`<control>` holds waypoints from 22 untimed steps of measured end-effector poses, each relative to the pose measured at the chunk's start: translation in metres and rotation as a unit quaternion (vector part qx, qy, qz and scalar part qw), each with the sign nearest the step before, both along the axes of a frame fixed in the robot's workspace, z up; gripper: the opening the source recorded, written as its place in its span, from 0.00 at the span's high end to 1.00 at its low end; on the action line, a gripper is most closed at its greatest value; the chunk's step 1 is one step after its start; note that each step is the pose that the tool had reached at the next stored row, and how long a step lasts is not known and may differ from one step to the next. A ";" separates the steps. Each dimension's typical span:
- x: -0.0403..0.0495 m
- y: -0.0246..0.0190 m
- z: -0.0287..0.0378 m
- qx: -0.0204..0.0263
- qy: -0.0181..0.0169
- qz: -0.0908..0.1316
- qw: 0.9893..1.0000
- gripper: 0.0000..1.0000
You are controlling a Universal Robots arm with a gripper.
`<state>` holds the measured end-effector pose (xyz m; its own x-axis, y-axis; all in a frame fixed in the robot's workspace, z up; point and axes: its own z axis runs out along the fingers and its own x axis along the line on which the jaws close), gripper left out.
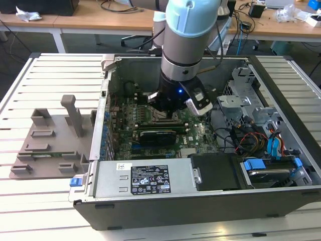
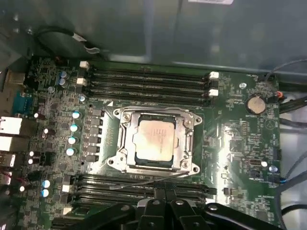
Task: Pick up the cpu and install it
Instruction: 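Install the second cpu locking lever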
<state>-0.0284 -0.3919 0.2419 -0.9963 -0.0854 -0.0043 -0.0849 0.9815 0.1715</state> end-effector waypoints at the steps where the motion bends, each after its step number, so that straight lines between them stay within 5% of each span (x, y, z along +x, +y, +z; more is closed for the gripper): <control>1: -0.0085 0.0010 -0.0095 0.000 0.000 0.000 1.000 0.89; 3: -0.0227 0.0014 -0.0205 0.000 0.000 0.000 1.000 0.89; 10: -0.0420 0.0015 -0.0349 0.000 0.000 0.000 1.000 0.89; 15: -0.0523 0.0050 -0.0373 0.000 0.000 0.000 1.000 0.89; 22: -0.0570 0.0156 -0.0402 0.000 0.000 0.000 1.000 0.89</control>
<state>-0.0853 -0.3763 0.2017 -0.9963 -0.0853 -0.0043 -0.0848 0.9815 0.1714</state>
